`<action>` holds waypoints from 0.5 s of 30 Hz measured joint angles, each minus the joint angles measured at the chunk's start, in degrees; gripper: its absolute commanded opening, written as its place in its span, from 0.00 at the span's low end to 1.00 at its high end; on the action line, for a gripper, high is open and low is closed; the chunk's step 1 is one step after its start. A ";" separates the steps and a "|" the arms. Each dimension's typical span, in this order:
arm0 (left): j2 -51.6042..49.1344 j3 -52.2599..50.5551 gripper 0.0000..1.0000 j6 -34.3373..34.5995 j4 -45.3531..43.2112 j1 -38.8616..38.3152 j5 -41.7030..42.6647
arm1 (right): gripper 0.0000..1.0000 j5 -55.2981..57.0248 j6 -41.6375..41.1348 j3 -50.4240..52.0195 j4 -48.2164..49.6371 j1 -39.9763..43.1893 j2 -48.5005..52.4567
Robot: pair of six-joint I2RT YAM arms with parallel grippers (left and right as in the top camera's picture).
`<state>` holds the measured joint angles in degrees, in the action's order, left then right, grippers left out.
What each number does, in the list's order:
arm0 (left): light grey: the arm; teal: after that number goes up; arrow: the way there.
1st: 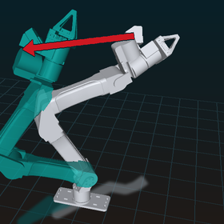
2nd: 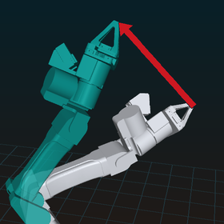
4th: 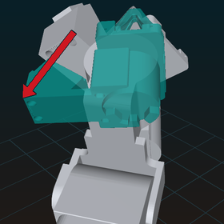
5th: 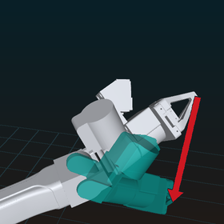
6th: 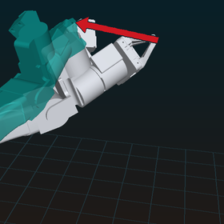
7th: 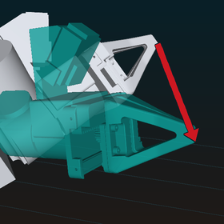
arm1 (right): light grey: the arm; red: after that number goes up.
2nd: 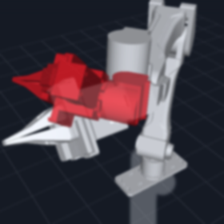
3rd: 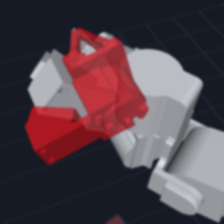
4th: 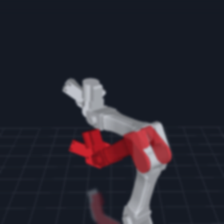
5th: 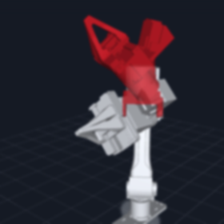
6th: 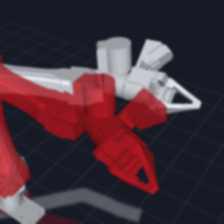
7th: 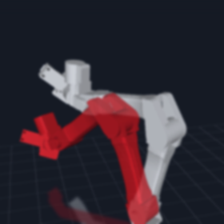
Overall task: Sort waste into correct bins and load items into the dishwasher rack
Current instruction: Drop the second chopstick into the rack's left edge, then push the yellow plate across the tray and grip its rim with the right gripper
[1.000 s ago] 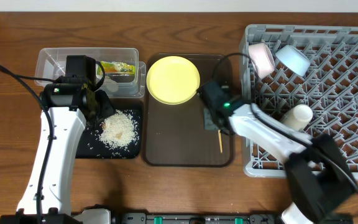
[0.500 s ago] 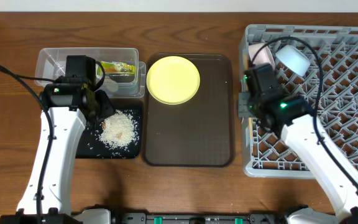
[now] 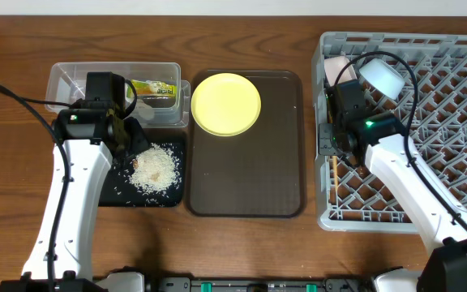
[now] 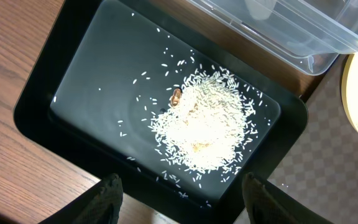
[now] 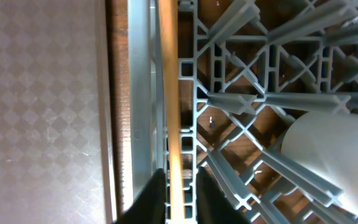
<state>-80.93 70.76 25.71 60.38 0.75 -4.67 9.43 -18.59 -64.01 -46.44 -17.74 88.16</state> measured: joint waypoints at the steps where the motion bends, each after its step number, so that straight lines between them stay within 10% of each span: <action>1: 0.00 0.00 0.65 0.00 0.00 0.00 0.00 | 0.24 0.02 0.07 0.00 0.09 0.00 0.00; 15: 0.00 0.00 0.65 0.00 -0.04 0.00 -0.02 | 0.49 -5.11 2.03 0.00 17.57 -0.98 -2.89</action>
<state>-80.93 70.76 25.71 60.34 0.75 -4.69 4.32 -16.56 -64.01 -28.86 -18.72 85.27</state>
